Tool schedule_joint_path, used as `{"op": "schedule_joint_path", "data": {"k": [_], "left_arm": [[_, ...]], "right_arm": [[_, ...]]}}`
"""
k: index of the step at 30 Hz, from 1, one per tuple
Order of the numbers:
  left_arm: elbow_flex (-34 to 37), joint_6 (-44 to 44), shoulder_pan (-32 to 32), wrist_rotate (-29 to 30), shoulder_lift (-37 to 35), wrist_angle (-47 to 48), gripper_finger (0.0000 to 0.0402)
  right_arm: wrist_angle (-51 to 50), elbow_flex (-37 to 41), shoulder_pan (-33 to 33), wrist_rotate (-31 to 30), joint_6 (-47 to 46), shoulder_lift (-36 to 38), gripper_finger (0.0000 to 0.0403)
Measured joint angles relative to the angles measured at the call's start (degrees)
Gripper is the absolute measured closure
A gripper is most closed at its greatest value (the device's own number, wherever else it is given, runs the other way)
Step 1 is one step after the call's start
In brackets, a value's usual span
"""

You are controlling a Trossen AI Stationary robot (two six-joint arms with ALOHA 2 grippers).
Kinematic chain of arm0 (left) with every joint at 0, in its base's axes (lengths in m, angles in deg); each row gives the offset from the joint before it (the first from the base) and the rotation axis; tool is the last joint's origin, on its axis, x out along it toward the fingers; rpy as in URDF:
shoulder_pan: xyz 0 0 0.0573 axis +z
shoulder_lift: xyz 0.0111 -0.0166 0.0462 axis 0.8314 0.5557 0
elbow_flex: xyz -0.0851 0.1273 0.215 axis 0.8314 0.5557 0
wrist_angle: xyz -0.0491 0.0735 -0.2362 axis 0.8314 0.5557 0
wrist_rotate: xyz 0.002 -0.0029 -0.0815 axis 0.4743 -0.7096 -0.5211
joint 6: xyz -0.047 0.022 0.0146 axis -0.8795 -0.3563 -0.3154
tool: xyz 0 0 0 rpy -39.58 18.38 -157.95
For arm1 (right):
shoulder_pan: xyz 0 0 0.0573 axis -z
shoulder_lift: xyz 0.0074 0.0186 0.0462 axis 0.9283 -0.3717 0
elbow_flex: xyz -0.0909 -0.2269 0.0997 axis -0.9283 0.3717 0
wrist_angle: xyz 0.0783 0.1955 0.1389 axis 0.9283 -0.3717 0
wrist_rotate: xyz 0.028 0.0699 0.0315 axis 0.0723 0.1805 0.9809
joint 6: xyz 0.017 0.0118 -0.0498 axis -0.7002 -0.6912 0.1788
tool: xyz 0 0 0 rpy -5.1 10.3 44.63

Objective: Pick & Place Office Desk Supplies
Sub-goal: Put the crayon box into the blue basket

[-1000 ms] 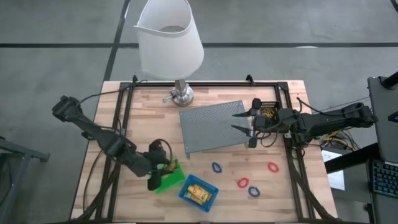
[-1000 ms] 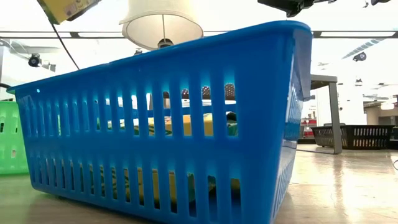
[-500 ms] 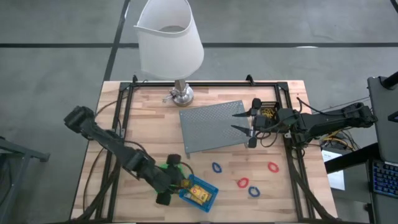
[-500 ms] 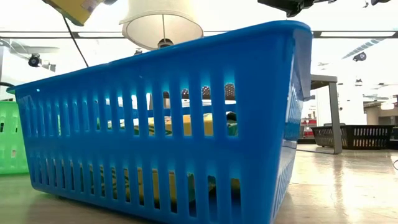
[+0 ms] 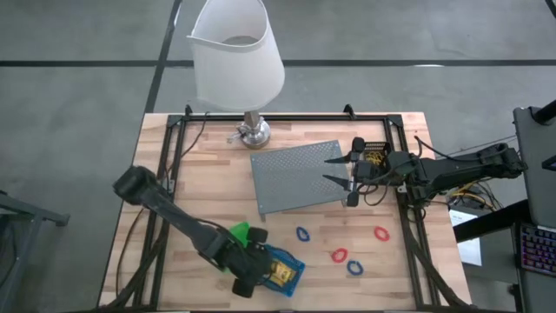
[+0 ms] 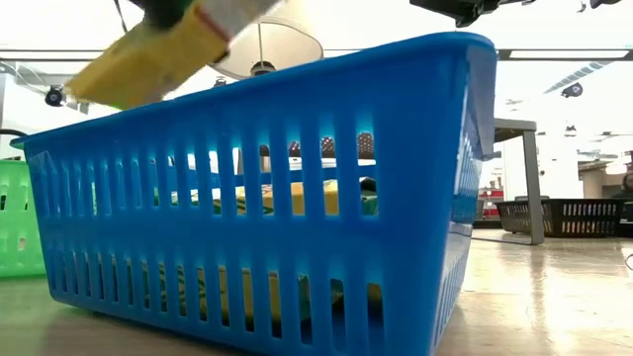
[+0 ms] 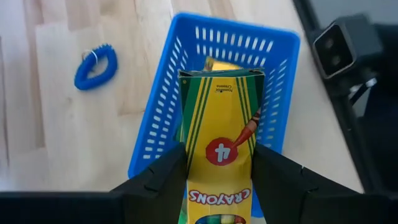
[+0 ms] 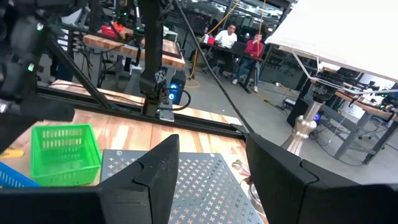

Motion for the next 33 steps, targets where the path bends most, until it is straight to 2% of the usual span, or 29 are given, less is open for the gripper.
{"op": "schedule_joint_path", "data": {"k": [10,20,33], "left_arm": [[1.25,2.95,-0.01,0.06,4.52,-0.89,0.0232],[6.37,10.16,-0.07,0.27,4.73,-5.28,0.0232],[4.62,10.29,-0.01,0.20,4.84,-5.65,0.0226]], "right_arm": [[0.00,0.01,-0.02,0.00,0.01,0.00,0.0218],[-0.02,0.02,0.00,0.00,0.00,0.00,0.0218],[-0.01,0.02,0.00,0.00,0.00,0.00,0.0218]]}}
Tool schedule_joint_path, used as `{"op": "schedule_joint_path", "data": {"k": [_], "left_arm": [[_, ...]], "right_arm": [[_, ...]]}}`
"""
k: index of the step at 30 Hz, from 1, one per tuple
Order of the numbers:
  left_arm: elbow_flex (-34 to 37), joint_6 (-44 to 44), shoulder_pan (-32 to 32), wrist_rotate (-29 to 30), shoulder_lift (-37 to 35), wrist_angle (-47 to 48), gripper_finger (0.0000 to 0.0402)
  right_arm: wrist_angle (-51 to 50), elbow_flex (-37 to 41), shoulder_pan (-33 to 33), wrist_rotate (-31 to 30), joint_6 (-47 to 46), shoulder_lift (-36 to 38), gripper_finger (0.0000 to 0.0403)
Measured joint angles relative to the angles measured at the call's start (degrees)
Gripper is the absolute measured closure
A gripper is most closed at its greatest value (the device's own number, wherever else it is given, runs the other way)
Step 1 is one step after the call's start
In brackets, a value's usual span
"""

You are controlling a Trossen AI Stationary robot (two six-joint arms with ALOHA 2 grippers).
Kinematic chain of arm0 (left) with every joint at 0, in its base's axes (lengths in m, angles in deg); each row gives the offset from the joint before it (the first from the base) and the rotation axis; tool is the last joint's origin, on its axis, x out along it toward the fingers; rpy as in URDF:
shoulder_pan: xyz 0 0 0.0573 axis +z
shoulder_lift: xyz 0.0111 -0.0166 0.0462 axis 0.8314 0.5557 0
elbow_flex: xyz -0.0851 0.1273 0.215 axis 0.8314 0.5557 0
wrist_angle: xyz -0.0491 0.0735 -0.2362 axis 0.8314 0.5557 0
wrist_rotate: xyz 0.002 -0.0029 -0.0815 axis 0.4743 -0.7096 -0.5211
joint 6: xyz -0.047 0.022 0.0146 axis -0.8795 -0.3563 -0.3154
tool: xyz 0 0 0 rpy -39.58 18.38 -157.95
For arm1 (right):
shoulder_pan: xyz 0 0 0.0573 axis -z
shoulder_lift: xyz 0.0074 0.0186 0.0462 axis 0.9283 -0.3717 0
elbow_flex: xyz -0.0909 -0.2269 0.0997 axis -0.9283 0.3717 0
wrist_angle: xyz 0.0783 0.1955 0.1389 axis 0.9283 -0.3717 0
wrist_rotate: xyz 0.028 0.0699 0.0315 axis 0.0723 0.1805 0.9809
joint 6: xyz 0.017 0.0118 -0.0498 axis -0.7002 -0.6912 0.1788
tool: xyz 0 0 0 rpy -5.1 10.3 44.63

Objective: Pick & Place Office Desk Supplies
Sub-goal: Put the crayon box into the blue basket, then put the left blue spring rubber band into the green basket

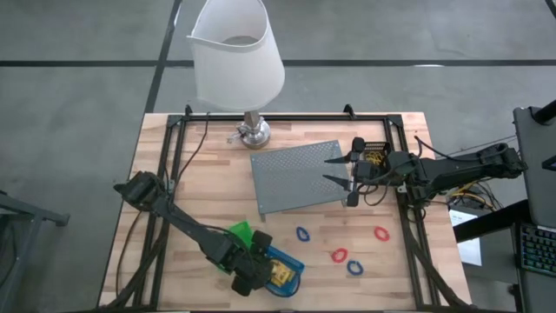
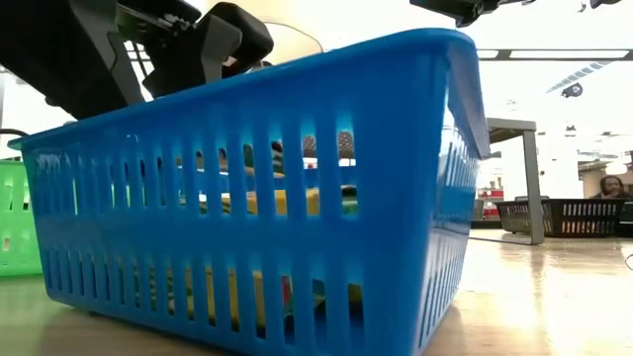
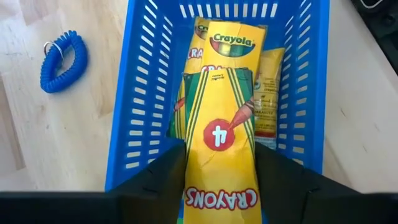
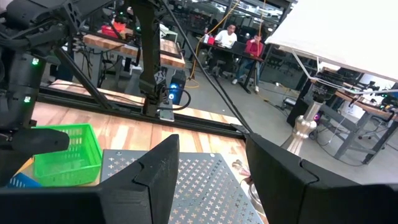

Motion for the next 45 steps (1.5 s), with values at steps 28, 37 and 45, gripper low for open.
{"op": "schedule_joint_path", "data": {"k": [28,37,45], "left_arm": [[-0.89,1.03,-0.10,0.19,-0.30,-1.75,0.0152],[-3.12,2.84,-0.12,3.91,-4.22,-2.16,0.0155],[-2.93,1.26,0.47,9.99,-9.62,-2.57,0.0165]], "right_arm": [[-0.01,0.00,-0.01,-0.01,0.00,0.00,0.0218],[-0.01,0.00,-0.02,0.00,0.00,0.00,0.0218],[-0.01,0.00,-0.01,-0.01,0.00,0.00,0.0218]]}}
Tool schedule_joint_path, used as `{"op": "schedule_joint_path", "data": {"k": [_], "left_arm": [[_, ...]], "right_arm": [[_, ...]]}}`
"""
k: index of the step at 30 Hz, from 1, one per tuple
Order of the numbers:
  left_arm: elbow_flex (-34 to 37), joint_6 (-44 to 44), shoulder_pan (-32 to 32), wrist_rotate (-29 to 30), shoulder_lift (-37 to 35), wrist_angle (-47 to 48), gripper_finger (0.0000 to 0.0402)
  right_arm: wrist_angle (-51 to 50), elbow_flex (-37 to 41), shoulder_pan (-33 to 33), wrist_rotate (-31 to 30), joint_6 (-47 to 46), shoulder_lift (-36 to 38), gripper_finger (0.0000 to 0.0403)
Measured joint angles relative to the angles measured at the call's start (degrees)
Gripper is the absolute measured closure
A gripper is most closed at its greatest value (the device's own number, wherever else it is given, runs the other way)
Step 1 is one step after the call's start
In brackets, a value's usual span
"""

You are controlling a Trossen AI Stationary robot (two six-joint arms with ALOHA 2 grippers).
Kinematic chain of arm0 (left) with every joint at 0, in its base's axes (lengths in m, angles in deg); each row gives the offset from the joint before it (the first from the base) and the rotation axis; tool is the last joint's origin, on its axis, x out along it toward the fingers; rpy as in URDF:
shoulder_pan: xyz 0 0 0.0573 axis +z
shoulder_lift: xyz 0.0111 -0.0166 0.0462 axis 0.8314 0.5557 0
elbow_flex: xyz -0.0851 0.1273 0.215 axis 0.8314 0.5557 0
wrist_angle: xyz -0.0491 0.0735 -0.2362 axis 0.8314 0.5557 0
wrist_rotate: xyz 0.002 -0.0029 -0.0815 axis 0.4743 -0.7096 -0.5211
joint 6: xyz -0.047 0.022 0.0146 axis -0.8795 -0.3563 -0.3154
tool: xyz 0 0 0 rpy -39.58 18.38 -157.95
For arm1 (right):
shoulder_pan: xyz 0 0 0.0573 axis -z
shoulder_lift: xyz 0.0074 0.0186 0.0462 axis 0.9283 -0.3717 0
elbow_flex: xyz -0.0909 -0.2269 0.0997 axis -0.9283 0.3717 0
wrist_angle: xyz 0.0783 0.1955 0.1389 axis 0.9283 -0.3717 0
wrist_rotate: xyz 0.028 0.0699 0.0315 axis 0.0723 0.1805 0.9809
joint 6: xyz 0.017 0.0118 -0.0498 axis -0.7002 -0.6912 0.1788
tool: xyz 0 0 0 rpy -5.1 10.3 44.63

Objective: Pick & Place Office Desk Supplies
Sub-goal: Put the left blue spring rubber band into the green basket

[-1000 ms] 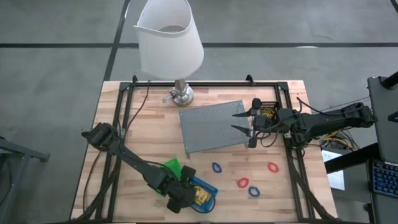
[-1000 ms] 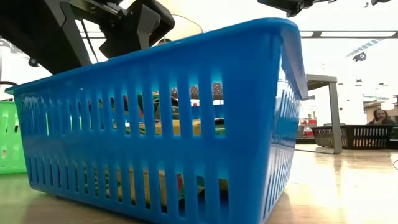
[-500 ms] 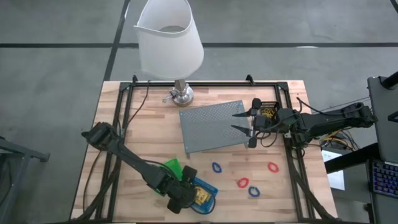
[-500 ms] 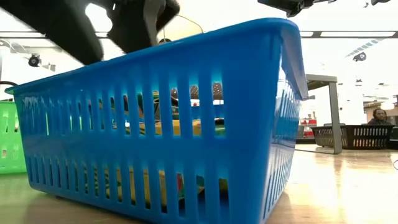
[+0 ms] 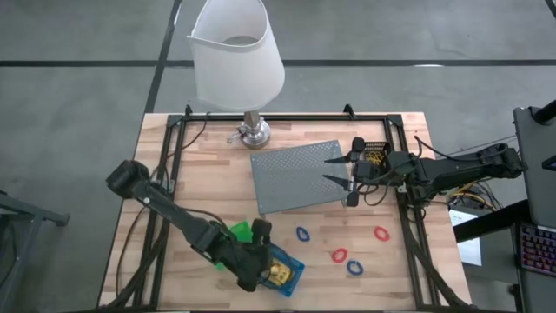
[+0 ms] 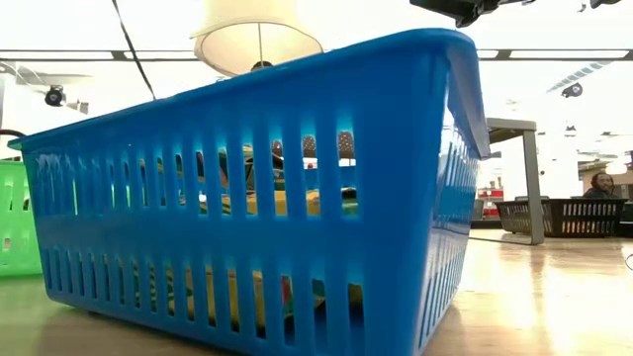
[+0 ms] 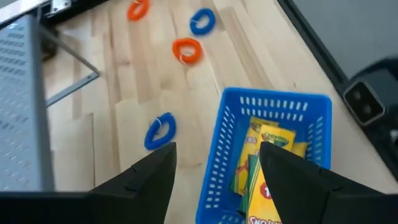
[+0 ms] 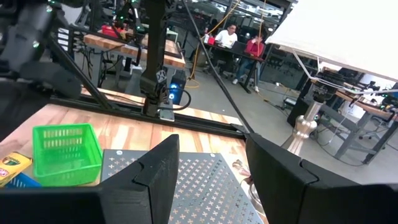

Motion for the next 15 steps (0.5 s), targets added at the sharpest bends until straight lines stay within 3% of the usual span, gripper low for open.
{"op": "schedule_joint_path", "data": {"k": [8,15], "left_arm": [[0.11,-8.57,0.46,3.48,-2.35,4.15,0.0167],[0.11,-20.95,0.46,8.57,-3.32,15.06,0.0168]], "right_arm": [[0.00,0.00,0.01,0.01,0.00,0.00,0.0218],[0.00,0.00,0.01,0.01,0.00,0.00,0.0218]]}}
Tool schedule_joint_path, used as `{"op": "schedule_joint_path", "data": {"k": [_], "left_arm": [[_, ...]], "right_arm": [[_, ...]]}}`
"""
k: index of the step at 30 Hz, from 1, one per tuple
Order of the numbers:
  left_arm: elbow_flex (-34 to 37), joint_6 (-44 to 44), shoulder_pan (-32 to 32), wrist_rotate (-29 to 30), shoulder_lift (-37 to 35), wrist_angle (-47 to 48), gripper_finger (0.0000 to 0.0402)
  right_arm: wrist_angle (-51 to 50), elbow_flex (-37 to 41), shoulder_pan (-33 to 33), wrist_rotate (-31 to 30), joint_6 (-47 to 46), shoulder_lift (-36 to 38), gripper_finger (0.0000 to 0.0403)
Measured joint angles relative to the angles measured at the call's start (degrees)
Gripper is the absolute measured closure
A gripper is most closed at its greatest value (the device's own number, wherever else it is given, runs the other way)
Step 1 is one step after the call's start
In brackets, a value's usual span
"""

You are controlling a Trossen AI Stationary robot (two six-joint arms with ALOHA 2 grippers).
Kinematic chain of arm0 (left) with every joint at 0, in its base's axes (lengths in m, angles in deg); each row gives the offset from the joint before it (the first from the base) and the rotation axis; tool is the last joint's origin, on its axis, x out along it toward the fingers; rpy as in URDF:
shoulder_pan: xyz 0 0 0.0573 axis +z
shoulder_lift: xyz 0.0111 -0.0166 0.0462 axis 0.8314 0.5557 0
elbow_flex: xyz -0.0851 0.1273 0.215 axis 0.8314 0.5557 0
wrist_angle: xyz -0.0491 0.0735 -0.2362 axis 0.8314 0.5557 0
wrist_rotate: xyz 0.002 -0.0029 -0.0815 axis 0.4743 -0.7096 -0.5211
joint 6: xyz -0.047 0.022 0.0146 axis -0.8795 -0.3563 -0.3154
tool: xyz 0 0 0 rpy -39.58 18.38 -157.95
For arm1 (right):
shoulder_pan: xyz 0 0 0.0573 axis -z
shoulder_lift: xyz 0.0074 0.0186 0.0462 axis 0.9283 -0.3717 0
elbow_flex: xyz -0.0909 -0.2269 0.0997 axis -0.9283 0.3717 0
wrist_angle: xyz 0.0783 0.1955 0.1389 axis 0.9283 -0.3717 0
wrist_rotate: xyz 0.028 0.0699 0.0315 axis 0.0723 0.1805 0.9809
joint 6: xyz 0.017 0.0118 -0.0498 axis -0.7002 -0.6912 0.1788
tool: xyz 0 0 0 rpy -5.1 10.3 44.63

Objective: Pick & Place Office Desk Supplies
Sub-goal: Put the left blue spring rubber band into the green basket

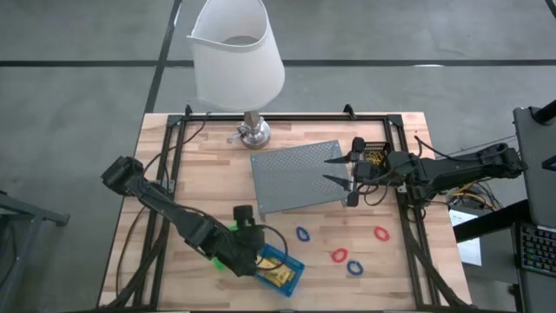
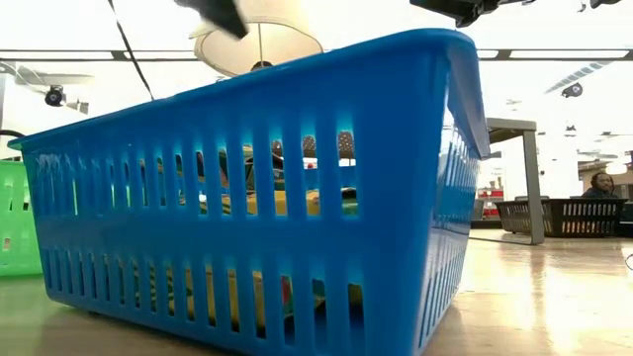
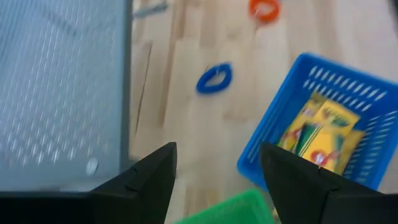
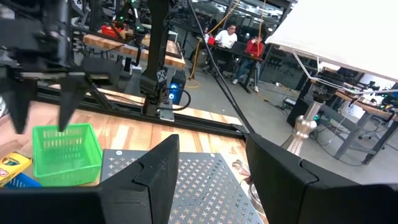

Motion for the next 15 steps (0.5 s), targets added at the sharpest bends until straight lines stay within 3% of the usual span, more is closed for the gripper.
{"op": "schedule_joint_path", "data": {"k": [8,12,15], "left_arm": [[0.50,-11.31,0.00,-0.42,0.00,7.61,0.0169],[1.37,-18.45,0.00,-5.96,-0.02,9.97,0.0170],[2.29,-30.77,0.15,-12.35,-0.04,11.45,0.0170]], "right_arm": [[0.00,0.00,-0.01,0.00,0.00,0.00,0.0218],[0.00,0.00,-0.01,0.00,0.00,0.00,0.0218],[0.00,0.00,0.00,0.00,0.00,0.00,0.0218]]}}
